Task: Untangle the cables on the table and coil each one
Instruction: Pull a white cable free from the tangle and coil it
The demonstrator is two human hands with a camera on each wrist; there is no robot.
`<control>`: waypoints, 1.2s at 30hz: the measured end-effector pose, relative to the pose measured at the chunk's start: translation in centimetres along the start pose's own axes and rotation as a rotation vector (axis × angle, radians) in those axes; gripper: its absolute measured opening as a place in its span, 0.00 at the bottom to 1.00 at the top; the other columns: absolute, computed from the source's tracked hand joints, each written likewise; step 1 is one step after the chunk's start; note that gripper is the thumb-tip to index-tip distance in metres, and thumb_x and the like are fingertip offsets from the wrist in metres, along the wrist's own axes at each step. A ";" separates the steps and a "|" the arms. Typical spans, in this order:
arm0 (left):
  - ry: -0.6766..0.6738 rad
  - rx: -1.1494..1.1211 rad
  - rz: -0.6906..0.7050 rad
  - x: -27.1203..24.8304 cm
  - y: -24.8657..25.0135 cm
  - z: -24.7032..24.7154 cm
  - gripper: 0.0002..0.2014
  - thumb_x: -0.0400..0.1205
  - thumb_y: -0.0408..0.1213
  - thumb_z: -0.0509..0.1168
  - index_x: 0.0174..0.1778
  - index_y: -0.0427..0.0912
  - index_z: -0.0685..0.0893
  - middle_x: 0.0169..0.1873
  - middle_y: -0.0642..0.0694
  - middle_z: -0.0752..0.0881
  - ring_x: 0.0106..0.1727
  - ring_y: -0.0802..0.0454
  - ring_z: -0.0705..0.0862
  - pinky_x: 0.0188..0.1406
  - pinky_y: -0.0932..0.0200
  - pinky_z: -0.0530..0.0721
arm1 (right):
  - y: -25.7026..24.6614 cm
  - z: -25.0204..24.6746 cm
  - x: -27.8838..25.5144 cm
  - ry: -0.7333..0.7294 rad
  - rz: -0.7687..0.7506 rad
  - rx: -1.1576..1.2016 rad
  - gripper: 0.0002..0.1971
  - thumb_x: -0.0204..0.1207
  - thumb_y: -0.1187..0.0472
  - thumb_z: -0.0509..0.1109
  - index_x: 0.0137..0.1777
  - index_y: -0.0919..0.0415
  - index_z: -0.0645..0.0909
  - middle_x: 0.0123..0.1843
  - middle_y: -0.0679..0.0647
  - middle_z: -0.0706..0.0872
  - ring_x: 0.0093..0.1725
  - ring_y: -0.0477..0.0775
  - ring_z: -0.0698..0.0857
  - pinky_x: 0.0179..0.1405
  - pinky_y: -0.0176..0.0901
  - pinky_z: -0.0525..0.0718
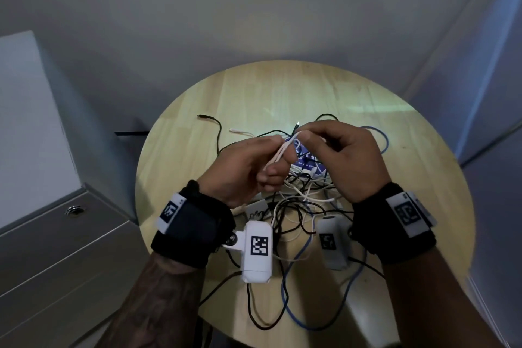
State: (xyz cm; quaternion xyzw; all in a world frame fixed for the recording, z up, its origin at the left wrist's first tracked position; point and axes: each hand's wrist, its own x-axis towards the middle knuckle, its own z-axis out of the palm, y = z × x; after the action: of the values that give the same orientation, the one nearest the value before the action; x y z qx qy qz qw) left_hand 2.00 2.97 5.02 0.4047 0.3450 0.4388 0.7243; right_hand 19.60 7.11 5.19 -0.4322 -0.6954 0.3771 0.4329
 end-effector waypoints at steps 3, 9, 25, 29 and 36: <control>-0.150 -0.225 0.035 -0.4 0.0 -0.2 0.14 0.88 0.35 0.48 0.49 0.36 0.79 0.27 0.49 0.68 0.25 0.58 0.64 0.29 0.62 0.70 | 0.1 0.7 -0.2 -0.029 0.010 0.018 0.06 0.82 0.57 0.71 0.49 0.52 0.91 0.43 0.48 0.91 0.43 0.50 0.87 0.44 0.41 0.83; 0.102 -0.600 0.278 0.2 0.1 0.8 0.13 0.82 0.35 0.58 0.44 0.38 0.88 0.32 0.50 0.84 0.31 0.59 0.84 0.36 0.61 0.87 | 0.4 3.4 -1.0 -0.182 0.076 0.088 0.11 0.86 0.56 0.62 0.58 0.57 0.84 0.39 0.62 0.85 0.34 0.53 0.83 0.35 0.53 0.85; 0.728 -0.171 0.577 0.9 -0.2 -3.0 0.09 0.89 0.32 0.58 0.54 0.34 0.83 0.48 0.39 0.91 0.54 0.41 0.91 0.55 0.52 0.87 | -2.1 1.2 -1.2 -0.389 0.061 -0.224 0.09 0.83 0.50 0.68 0.42 0.50 0.84 0.28 0.42 0.86 0.28 0.42 0.85 0.32 0.41 0.82; 0.721 0.382 0.580 0.9 -1.0 -2.3 0.09 0.87 0.28 0.61 0.51 0.29 0.86 0.41 0.39 0.91 0.43 0.50 0.91 0.50 0.58 0.87 | -4.8 0.1 -1.1 -0.300 0.117 0.190 0.10 0.85 0.58 0.66 0.42 0.56 0.84 0.19 0.52 0.75 0.17 0.55 0.73 0.25 0.47 0.81; 0.196 0.416 0.234 0.6 -1.4 -0.2 0.16 0.90 0.36 0.56 0.50 0.27 0.84 0.29 0.44 0.81 0.28 0.50 0.76 0.39 0.55 0.79 | -4.0 -1.7 -0.1 0.047 -0.046 0.048 0.13 0.86 0.57 0.65 0.41 0.59 0.84 0.24 0.38 0.78 0.24 0.39 0.71 0.31 0.35 0.71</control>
State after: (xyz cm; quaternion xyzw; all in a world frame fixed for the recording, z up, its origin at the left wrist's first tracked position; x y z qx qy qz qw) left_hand 2.54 3.17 3.62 0.5376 0.4473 0.4764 0.5328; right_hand 20.11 5.91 9.39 -0.4145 -0.6854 0.3736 0.4678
